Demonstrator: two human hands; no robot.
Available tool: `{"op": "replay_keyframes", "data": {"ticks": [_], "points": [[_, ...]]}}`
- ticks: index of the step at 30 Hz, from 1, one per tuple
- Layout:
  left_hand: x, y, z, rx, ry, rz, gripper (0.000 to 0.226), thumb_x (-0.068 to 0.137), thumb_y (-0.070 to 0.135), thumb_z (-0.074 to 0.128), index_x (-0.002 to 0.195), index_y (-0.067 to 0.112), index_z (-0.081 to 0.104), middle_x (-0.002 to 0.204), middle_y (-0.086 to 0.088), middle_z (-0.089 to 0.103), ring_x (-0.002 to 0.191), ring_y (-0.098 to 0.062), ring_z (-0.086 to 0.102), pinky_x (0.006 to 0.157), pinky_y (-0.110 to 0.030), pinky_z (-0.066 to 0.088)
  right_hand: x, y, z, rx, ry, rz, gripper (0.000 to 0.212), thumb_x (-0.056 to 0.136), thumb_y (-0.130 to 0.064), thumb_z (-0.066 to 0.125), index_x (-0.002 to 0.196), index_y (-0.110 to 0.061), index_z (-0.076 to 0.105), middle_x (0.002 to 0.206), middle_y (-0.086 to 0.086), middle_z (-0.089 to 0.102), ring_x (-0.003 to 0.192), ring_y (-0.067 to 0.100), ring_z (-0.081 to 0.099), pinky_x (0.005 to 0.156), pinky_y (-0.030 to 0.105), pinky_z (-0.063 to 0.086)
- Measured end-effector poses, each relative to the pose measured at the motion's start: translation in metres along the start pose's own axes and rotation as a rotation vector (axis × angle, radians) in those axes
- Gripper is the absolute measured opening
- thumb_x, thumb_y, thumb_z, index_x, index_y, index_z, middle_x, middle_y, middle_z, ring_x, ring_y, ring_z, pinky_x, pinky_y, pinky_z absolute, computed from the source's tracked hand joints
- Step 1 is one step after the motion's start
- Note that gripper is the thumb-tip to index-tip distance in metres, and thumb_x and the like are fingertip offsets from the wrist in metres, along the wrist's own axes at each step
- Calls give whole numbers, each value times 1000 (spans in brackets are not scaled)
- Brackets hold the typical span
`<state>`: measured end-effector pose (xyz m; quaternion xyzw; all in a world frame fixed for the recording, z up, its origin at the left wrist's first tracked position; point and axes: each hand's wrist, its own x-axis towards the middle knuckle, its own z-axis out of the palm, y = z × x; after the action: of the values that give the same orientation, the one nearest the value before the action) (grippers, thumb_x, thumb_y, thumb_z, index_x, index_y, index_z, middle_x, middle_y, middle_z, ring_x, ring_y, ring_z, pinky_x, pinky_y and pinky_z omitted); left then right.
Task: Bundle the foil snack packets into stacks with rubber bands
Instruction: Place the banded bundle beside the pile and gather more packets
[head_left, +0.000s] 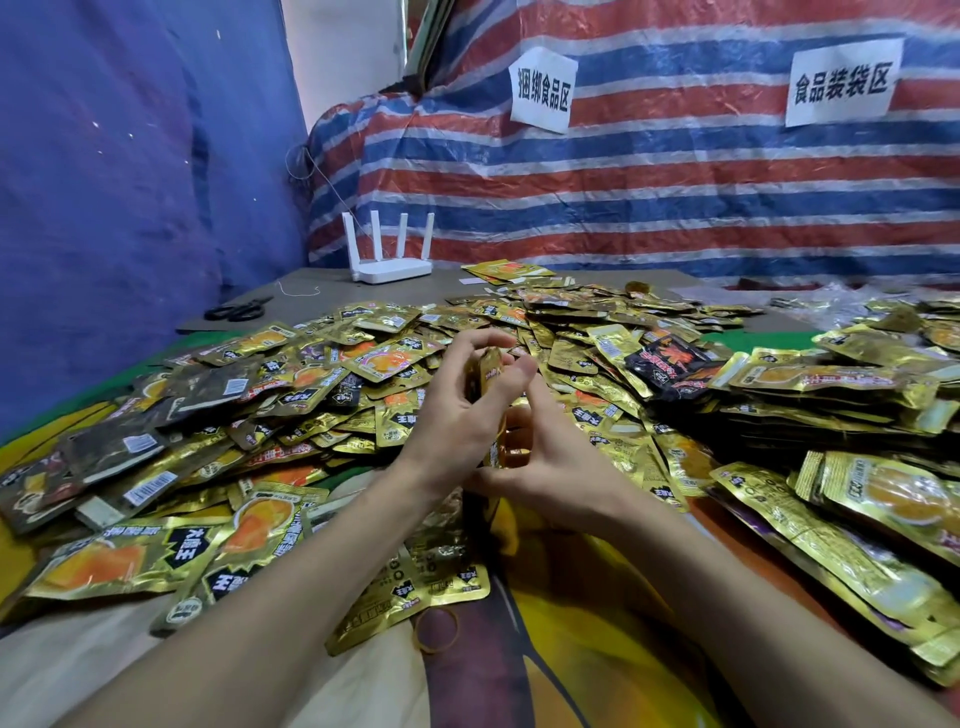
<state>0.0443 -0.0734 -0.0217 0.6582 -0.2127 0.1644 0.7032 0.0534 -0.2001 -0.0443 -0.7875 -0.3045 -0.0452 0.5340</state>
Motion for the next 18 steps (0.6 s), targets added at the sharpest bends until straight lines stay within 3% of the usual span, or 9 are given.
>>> {"op": "replay_keyframes", "data": {"ticks": [3, 6, 12, 15, 18], "points": [[1, 1, -1, -2, -6, -19, 32, 83, 39, 64, 110, 21, 61, 99, 0, 64, 79, -1, 66, 64, -17, 52, -1, 1, -1, 12, 35, -19, 84, 67, -36, 85, 137, -37, 37, 114, -7, 68, 103, 13, 68, 89, 38, 57], [2, -2, -2, 32, -15, -20, 33, 85, 42, 67, 112, 23, 61, 101, 0, 66, 83, -4, 66, 72, -19, 52, 0, -5, 0, 55, 66, -22, 78, 68, -36, 83, 135, -34, 44, 114, -14, 69, 101, 5, 68, 84, 25, 55], [1, -7, 2, 116, -57, 28, 38, 84, 40, 64, 120, 38, 51, 115, -4, 62, 95, -6, 67, 82, -27, 55, 0, -13, -14, 38, 100, 17, 68, 68, -13, 80, 128, -23, 49, 109, -9, 69, 97, 1, 69, 79, 20, 55], [-3, -8, 2, 122, -76, 105, 44, 85, 46, 66, 126, 40, 50, 105, 10, 64, 96, -10, 67, 83, -29, 56, 1, -23, -31, 24, 48, 59, 70, 69, 4, 82, 130, -15, 52, 105, 1, 73, 92, 11, 73, 77, 29, 60], [-6, -6, 1, 155, -107, 169, 60, 86, 50, 63, 140, 36, 42, 114, 21, 61, 107, -8, 66, 87, -24, 54, -3, -35, -44, 20, 1, 70, 68, 74, 14, 77, 134, -9, 53, 98, -1, 75, 89, 12, 74, 70, 23, 58]]}}
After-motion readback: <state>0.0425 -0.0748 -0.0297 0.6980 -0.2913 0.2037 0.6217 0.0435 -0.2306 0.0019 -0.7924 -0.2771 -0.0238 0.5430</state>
